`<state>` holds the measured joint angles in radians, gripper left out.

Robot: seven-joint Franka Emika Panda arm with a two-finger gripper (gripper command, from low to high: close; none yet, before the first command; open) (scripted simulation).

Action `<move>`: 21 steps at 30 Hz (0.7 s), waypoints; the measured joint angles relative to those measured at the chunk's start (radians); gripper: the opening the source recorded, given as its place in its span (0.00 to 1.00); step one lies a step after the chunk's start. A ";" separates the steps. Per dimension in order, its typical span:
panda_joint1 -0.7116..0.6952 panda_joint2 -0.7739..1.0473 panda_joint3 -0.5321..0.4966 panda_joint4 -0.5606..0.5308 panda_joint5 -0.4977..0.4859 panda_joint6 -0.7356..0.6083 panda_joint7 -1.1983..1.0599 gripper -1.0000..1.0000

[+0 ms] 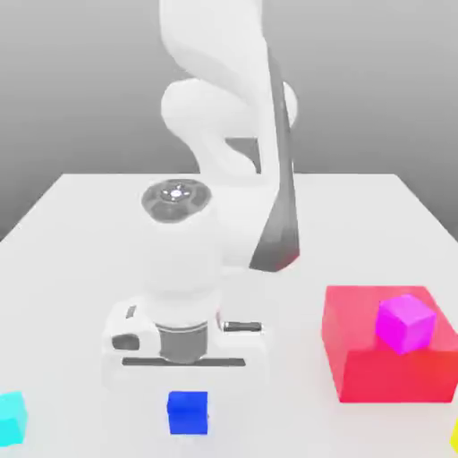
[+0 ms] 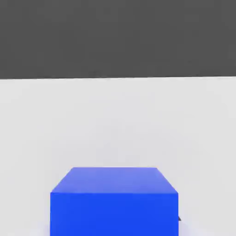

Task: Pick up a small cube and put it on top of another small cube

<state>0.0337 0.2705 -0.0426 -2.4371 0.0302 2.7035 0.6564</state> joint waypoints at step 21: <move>0.372 0.203 0.219 0.360 -0.172 -0.163 0.051 1.00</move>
<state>0.4053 0.4738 0.1764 -2.0772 -0.1415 2.5400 0.7072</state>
